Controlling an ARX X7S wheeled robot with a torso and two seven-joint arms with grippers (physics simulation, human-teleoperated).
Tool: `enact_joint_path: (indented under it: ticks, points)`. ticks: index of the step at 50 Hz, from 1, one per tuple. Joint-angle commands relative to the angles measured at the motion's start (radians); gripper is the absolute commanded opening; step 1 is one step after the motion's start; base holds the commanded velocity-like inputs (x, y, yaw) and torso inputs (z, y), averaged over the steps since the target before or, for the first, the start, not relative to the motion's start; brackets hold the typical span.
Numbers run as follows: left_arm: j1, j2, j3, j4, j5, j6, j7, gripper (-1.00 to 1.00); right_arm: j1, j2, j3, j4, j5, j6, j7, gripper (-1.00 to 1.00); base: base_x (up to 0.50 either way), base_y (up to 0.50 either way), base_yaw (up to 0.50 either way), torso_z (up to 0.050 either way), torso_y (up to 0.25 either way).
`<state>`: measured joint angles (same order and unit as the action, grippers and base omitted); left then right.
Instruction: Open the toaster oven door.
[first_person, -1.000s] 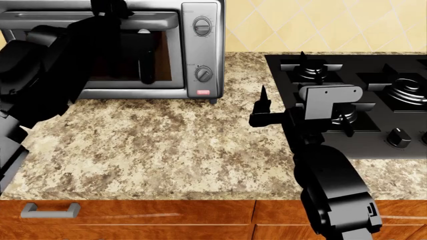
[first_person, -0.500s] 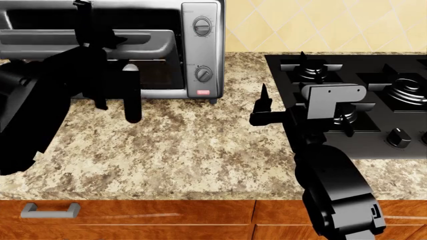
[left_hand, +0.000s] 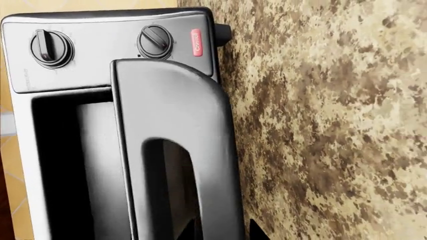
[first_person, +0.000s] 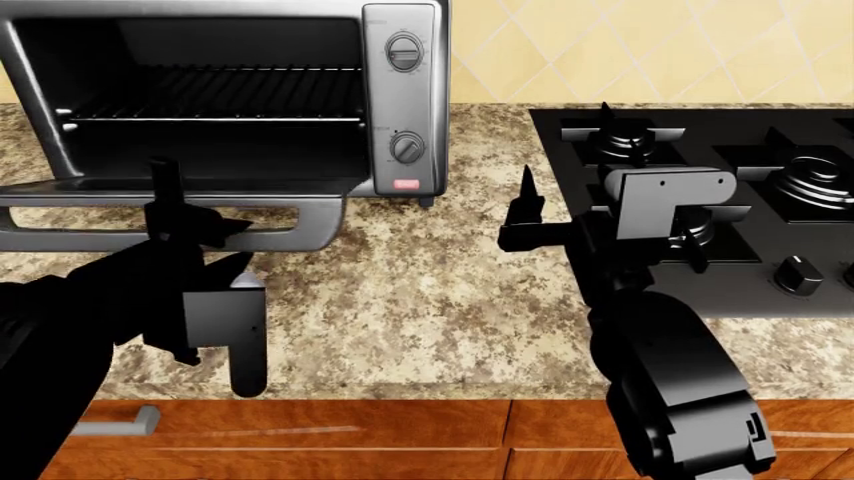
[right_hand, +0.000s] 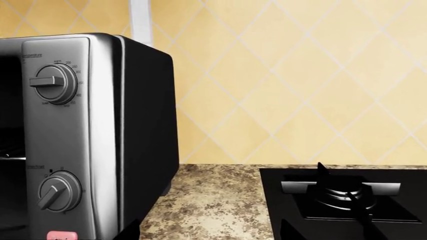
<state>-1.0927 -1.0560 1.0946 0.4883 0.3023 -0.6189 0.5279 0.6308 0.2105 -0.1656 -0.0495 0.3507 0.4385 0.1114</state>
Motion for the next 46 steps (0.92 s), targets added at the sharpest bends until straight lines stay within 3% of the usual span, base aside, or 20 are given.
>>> enact_joint_path:
  ticks: [1, 8, 16, 23, 46]
  points:
    - [0.063, -0.087, -0.017, 0.162, -0.011, -0.064, -0.068, -1.0, -0.006, 0.003, -0.003, 0.005, 0.007, -0.009, 0.002, 1.0, 0.0, 0.0, 0.0, 0.0, 0.0]
    - [0.143, -0.097, 0.01, 0.169, -0.019, -0.067, -0.13, -1.0, -0.007, 0.003, -0.006, 0.008, 0.008, -0.012, 0.005, 1.0, 0.0, 0.0, 0.0, 0.0, 0.004]
    - [0.205, -0.047, 0.055, 0.079, -0.02, -0.018, -0.184, -1.0, -0.008, 0.009, -0.007, 0.011, 0.009, -0.015, 0.009, 1.0, 0.0, 0.0, 0.0, 0.002, 0.003]
    - [0.237, -0.005, 0.085, 0.016, -0.019, 0.021, -0.21, -1.0, -0.011, 0.017, -0.004, 0.005, 0.012, -0.011, 0.016, 1.0, 0.0, 0.0, 0.0, 0.0, 0.0]
    - [0.314, 0.024, 0.126, -0.056, -0.03, 0.057, -0.259, -1.0, -0.019, 0.025, -0.005, 0.003, 0.021, -0.015, 0.026, 1.0, 0.0, 0.0, -0.01, 0.0, 0.0]
